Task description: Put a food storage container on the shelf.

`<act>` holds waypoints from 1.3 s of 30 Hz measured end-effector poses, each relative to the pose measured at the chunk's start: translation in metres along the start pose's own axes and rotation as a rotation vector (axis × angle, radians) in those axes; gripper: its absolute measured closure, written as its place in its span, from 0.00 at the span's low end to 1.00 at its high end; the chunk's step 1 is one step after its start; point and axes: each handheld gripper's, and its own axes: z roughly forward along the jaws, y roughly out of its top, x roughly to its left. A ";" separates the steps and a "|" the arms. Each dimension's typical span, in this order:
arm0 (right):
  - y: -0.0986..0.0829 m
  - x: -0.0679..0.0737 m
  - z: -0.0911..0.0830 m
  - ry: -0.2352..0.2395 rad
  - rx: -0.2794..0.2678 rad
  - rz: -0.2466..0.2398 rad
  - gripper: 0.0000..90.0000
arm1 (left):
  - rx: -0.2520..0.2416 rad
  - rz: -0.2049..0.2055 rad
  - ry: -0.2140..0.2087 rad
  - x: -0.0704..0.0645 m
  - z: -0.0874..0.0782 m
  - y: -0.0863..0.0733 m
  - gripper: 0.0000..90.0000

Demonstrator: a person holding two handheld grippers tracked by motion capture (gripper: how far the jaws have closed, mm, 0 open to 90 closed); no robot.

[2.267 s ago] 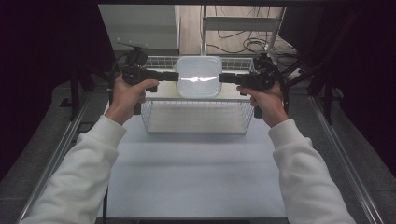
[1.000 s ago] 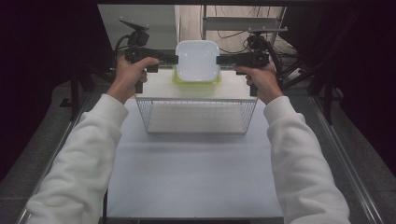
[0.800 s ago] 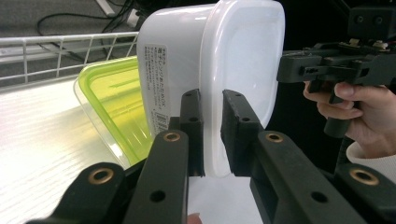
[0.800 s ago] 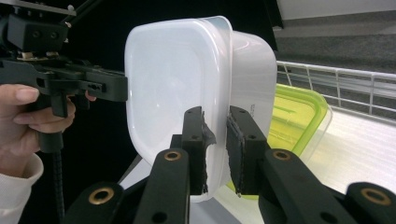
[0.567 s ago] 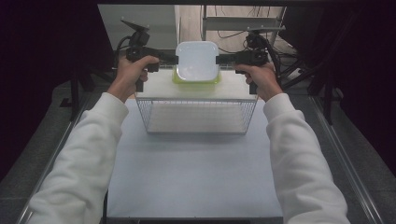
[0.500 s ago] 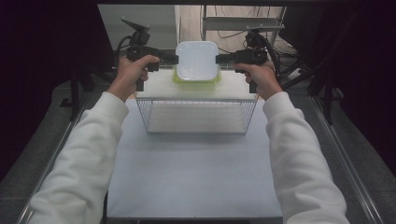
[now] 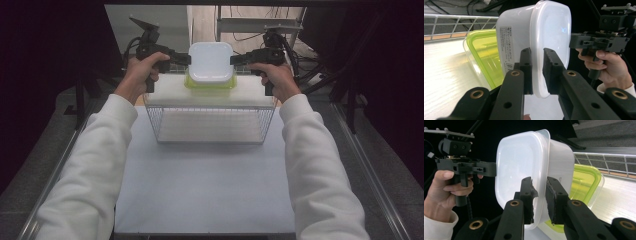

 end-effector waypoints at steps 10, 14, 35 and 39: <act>0.007 -0.015 0.008 0.032 -0.014 0.081 0.80 | -0.021 -0.081 -0.027 0.013 0.008 0.010 0.83; 0.009 -0.021 0.011 0.042 -0.019 0.119 0.78 | -0.041 -0.117 -0.040 0.020 0.011 0.012 0.82; 0.006 -0.020 0.017 0.013 -0.065 0.082 0.50 | -0.093 -0.017 0.013 0.015 0.020 0.005 0.60; 0.005 -0.017 0.013 0.001 -0.086 0.048 0.44 | -0.092 0.017 0.024 0.012 0.021 0.003 0.50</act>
